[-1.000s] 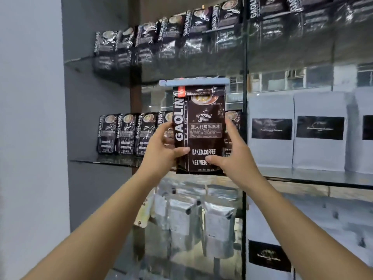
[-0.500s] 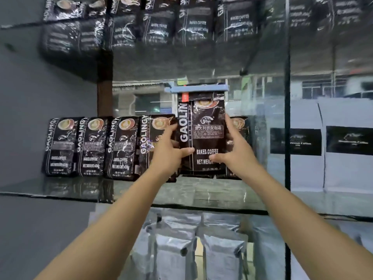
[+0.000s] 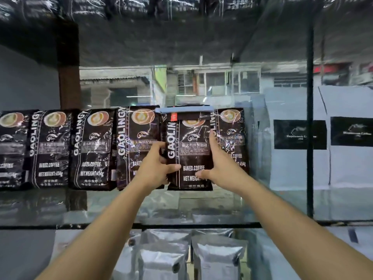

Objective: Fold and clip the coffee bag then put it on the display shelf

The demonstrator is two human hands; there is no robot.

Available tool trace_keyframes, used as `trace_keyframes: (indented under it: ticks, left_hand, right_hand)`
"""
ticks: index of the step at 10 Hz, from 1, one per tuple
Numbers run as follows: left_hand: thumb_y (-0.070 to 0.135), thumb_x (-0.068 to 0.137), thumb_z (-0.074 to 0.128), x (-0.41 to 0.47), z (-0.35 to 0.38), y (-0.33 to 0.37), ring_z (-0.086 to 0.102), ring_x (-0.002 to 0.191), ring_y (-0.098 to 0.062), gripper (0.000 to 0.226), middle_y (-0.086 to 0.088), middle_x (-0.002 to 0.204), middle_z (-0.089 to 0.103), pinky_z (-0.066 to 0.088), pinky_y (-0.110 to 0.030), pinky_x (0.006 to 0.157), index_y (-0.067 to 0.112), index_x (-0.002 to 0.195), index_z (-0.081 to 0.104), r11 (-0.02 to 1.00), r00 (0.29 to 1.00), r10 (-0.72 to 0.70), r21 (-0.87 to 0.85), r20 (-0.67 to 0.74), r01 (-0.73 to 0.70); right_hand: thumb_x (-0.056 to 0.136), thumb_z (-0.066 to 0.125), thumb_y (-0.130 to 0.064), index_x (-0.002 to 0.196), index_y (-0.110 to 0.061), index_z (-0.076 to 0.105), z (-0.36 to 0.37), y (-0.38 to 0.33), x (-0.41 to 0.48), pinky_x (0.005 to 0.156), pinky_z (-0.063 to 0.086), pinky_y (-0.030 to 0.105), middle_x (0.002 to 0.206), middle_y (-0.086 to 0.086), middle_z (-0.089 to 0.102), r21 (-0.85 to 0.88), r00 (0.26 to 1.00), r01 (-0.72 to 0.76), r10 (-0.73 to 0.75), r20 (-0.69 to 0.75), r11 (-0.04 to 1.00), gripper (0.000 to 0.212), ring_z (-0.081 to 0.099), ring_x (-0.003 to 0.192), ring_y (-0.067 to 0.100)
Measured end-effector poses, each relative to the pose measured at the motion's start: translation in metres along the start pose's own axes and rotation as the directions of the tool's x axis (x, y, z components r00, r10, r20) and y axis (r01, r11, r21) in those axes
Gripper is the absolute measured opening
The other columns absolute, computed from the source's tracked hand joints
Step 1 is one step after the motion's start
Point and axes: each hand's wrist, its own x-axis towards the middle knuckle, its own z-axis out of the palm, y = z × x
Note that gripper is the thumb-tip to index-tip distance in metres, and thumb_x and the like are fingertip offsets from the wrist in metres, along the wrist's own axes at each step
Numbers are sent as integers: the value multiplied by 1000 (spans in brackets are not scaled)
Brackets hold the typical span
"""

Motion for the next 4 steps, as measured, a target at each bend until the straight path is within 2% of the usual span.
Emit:
trace_keyframes:
  ticks: [1,2,3,4]
  left_hand:
    - [11,79,68,3,0,-5,60,91,-31,66,-12,103,54,57,-52,73,27,133,32,999,1000,29,36,-1,-29]
    - [15,81,67,2,-1,-7,62,87,-33,68,-9,99,57,58,-49,72,30,137,30,994,998,69,84,-1,-69]
    - [26,82,66,-4,0,-6,62,81,-25,69,-2,92,55,57,-45,75,29,139,27,981,996,82,176,-19,-78]
    - [39,81,63,-9,1,-8,59,91,-25,71,-9,106,59,51,-45,84,23,139,26,926,981,165,359,-97,-121]
  right_hand:
    - [77,71,-23,137,-34,-22,0,1,3,109,32,43,155,2,11,-43,1000,-13,13,-6,999,112,34,131,23]
    - [77,71,-19,136,-38,-20,-1,-1,2,96,46,43,152,1,20,4,999,-38,38,3,999,111,50,109,24]
    - [79,69,-20,138,-35,-19,-2,0,-2,103,31,32,153,2,19,24,999,-36,36,17,999,108,37,128,21]
    - [81,66,-29,138,-34,-19,-2,-2,-9,110,22,38,154,2,12,-21,999,-35,35,-14,999,102,21,138,21]
